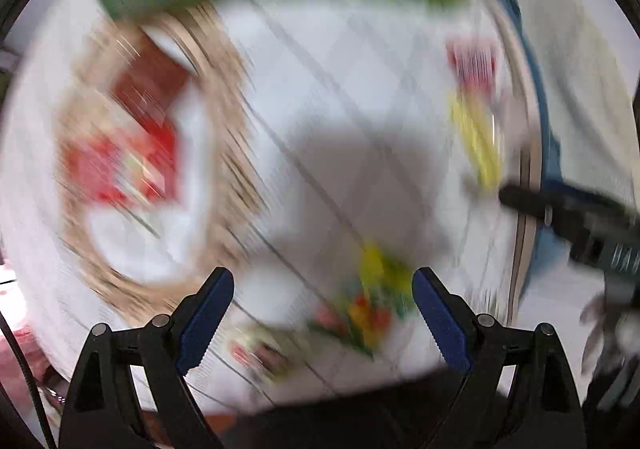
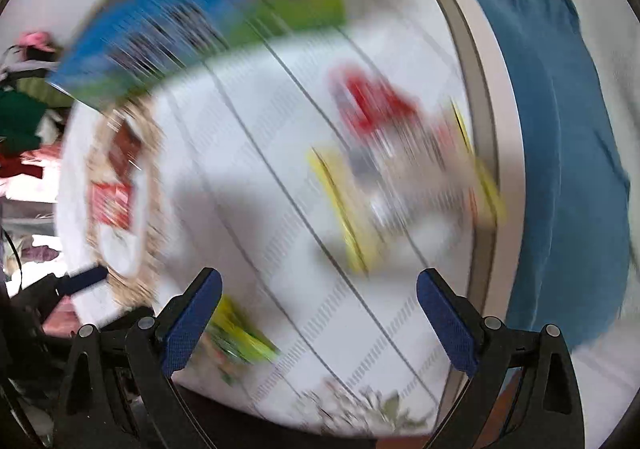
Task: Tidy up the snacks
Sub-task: 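Grasp the green watermelon candy bag with the left tool while the right tool reaches for the clear bread bag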
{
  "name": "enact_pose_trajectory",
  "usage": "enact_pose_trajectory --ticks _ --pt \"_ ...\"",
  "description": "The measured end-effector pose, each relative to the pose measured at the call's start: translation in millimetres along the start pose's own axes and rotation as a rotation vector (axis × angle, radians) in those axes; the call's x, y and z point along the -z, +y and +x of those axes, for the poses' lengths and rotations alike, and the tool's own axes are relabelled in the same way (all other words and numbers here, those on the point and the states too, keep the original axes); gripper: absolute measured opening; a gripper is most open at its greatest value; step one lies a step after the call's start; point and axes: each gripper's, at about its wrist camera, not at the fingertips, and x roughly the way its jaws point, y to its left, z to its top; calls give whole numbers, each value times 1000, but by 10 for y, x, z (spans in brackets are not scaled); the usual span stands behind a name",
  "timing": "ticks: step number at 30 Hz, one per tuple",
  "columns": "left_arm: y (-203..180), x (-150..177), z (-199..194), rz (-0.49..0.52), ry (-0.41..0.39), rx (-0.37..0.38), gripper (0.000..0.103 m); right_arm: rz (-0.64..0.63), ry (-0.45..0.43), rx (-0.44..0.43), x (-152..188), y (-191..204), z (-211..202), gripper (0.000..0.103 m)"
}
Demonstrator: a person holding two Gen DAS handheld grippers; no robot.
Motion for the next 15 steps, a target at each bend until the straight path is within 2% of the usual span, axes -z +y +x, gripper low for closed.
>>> enact_pose_trajectory --ticks 5,6,8,9,10,12,15 --pt "-387 112 623 129 202 89 91 102 100 -17 337 -341 533 100" --pt "-433 110 693 143 203 51 91 127 128 -31 396 -405 678 100" --pt "-463 58 756 161 173 -1 87 140 117 -35 446 -461 776 103" --pt "-435 28 766 144 162 -16 74 133 99 -31 460 -462 798 103" --pt "-396 -6 776 123 156 -28 67 125 89 -26 479 -459 823 103" --pt "-316 -72 779 72 148 -19 59 130 74 -24 520 -456 846 103" --pt "-295 -125 757 52 127 -36 58 140 43 -31 626 -479 915 103"
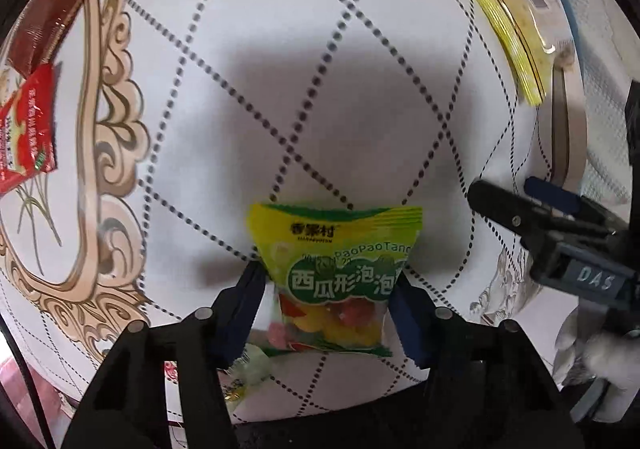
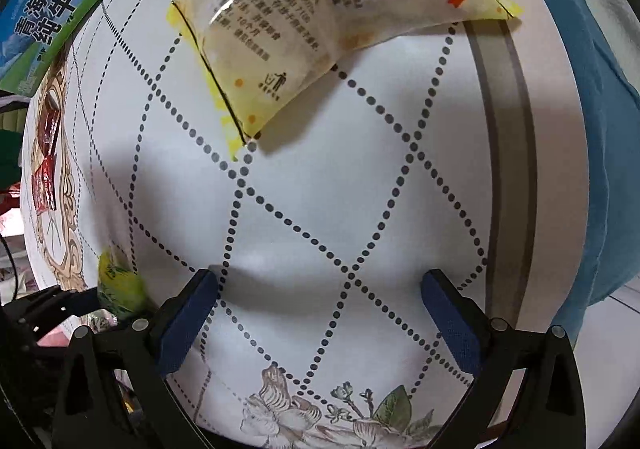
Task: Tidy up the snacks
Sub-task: 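Grasp the green watermelon candy bag with the left tool while the right tool reaches for the clear bread bag, then grasp the clear yellow-edged bread bag with the right tool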
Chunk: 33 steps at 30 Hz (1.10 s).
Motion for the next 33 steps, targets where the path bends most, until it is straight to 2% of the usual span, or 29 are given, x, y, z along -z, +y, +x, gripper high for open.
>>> enact_pose_trajectory --ticks 4,7,9,11,13,16,17,20,23,26,29,32,33 --pt "-60 -49 -10 -9 -1 -15 58 -12 -37 -32 103 -67 48 103" --pt "-101 -68 -31 -15 -8 -21 58 -44 30 -36 116 -104 11 103" --pt "-8 -56 -94 -19 -27 -30 58 22 24 -61 53 -161 -119 85" --pt "10 -108 -135 -41 -38 -25 58 127 -48 -151 -10 -304 -419 78" --pt "64 -205 -212 -83 -57 -16 58 212 -123 -223 -85 -424 -666 78" --pt "176 -362 -314 -149 -84 0 58 312 -188 -321 -349 -533 -916 78" --pt "220 -407 -342 -171 -95 6 58 334 -198 -324 -537 -575 -949 78" --pt "319 -542 -430 -228 -122 13 58 390 -194 -281 -823 -526 -924 78" --pt "365 -633 -472 -258 -128 24 58 422 -164 -193 -1059 -416 -804 80" --pt "394 -640 -477 -265 -126 38 58 307 -165 -79 -1217 -172 -765 79" --pt "464 -587 -448 -279 -119 64 58 62 -153 45 -1149 210 -744 76" --pt "486 -520 -374 -293 -109 95 58 -252 -128 154 -882 664 -691 76" --pt "493 -492 -348 -301 -100 110 60 -283 -121 160 -834 711 -683 76"
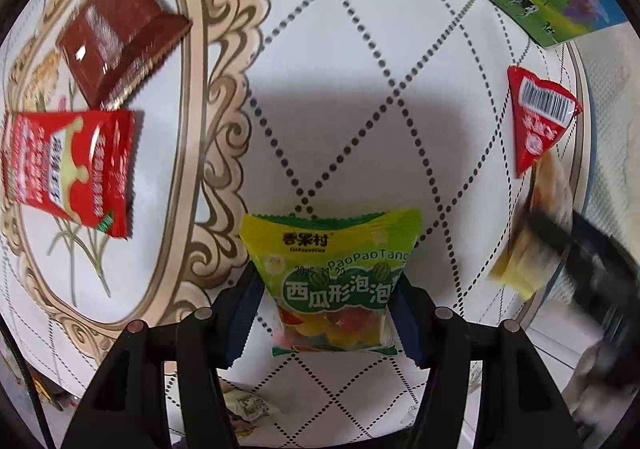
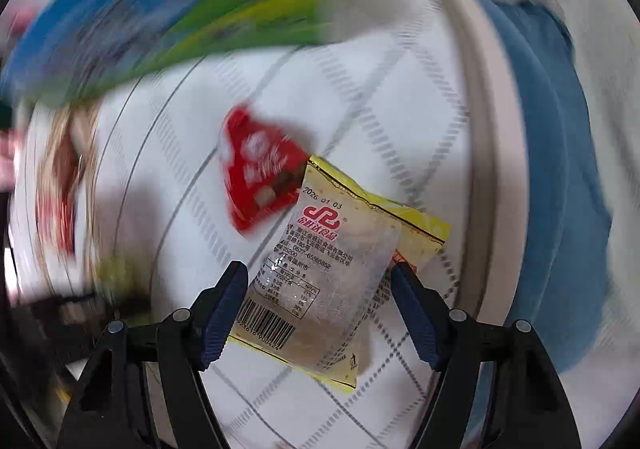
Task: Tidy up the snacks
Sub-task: 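Grasp the clear yellow-edged bread bag with the right tool, then carry both bags into the box and open both tools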
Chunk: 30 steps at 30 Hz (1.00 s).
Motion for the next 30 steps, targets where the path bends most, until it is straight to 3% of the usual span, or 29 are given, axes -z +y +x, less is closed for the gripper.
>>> enact_pose_trajectory --ticks 2,6,10,12,13,16,17,22,30 --pt "38 2 50 -22 18 24 62 5 25 -25 63 26 -19 76" --pt "98 -7 83 -47 34 45 64 181 -2 -138 126 -209 -166 77" --pt "230 48 111 -81 20 59 63 246 27 -137 188 -469 -53 77" --pt "292 123 108 -68 -5 41 54 254 44 -118 218 -670 60 79" --pt "360 162 97 -49 -16 29 50 260 49 -106 246 -670 112 79" --pt "339 219 65 -11 -33 -1 50 264 46 -73 267 -588 185 77" --pt "325 232 49 -1 -38 -11 50 267 41 -80 287 -575 181 66" --pt "312 290 -71 32 -72 -36 50 195 5 -49 384 -343 97 56" --pt "407 285 -674 60 -157 39 49 138 -100 -172 289 -79 -499 54"
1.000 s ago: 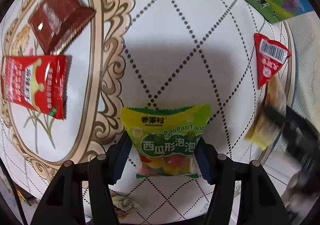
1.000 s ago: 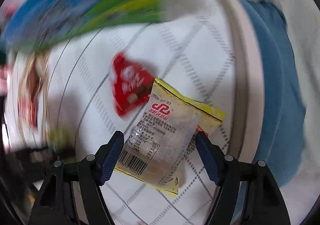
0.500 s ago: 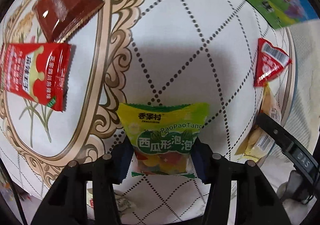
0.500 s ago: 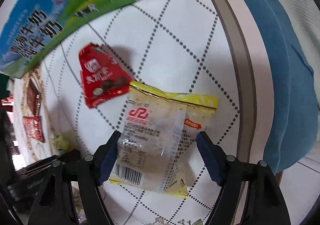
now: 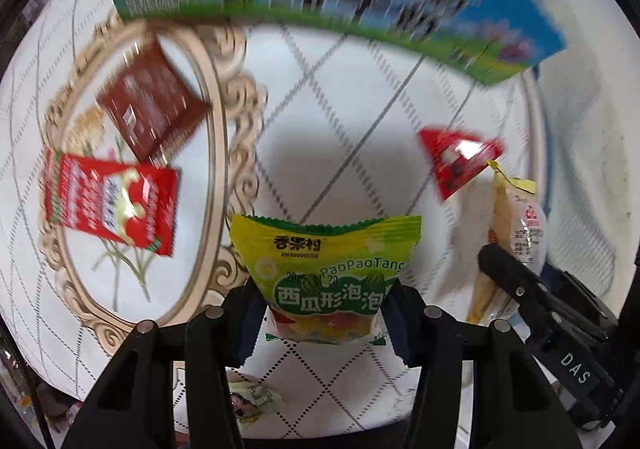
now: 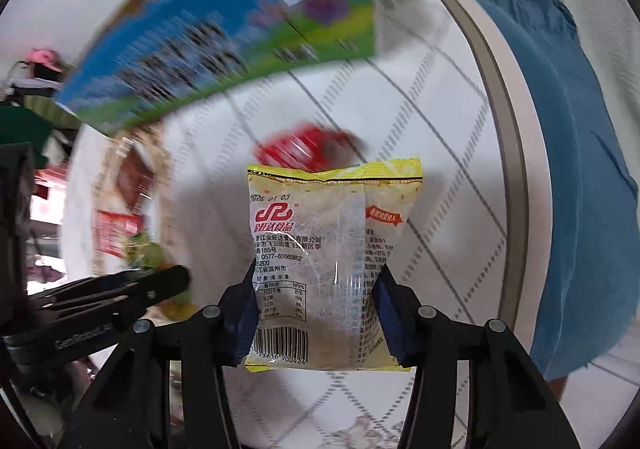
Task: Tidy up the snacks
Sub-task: 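Carry both bags into the box and open both tools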
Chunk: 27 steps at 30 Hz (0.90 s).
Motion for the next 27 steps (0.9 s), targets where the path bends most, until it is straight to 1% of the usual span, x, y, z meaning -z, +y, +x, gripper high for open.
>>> enact_pose_trajectory --ticks 1,2,4,7,10,11,12,13,14,15,17,19,21,22,24,27 --pt "6 -35 -115 3 -15 15 49 -10 -25 -24 -122 78 -167 54" --pt "12 -81 -253 6 -35 30 49 -17 -39 -36 -153 96 -237 54" --pt "7 -250 -576 13 -84 55 50 -31 -83 -80 -351 212 -446 54" --pt "27 -476 -957 32 -140 66 50 -54 -137 -145 -693 443 -696 54" --pt "-9 -837 -1281 53 -179 46 50 -85 -182 -187 -1099 709 -798 54" --pt "9 -1004 -1343 66 -183 31 50 -101 -195 -191 -1265 792 -828 54" --pt "49 -1187 -1423 69 -205 0 50 -106 -208 -188 -1396 962 -782 54" --pt "-10 -1307 -1493 72 -220 -21 50 -113 -227 -183 -1536 1125 -710 54" --pt "-42 -1486 -1496 88 -223 -54 50 -126 -230 -177 -1689 1180 -737 54" --pt "-101 -1659 -1524 91 -209 -80 50 -131 -229 -175 -1813 1304 -677 54" --pt "-27 -1962 -1480 67 -182 -93 50 -133 -223 -181 -2039 1440 -607 54" --pt "61 -2232 -1355 45 -144 -114 50 -139 -206 -173 -2250 1601 -435 54" --pt "128 -2458 -1243 39 -116 -151 50 -141 -181 -167 -2407 1715 -271 54" --pt "154 -2530 -1184 41 -107 -174 50 -148 -166 -164 -2464 1772 -175 54" --pt "156 -2598 -1088 52 -82 -195 50 -155 -147 -156 -2502 1824 7 54" --pt "184 -2708 -965 50 -48 -200 50 -163 -98 -169 -2510 1863 248 56"
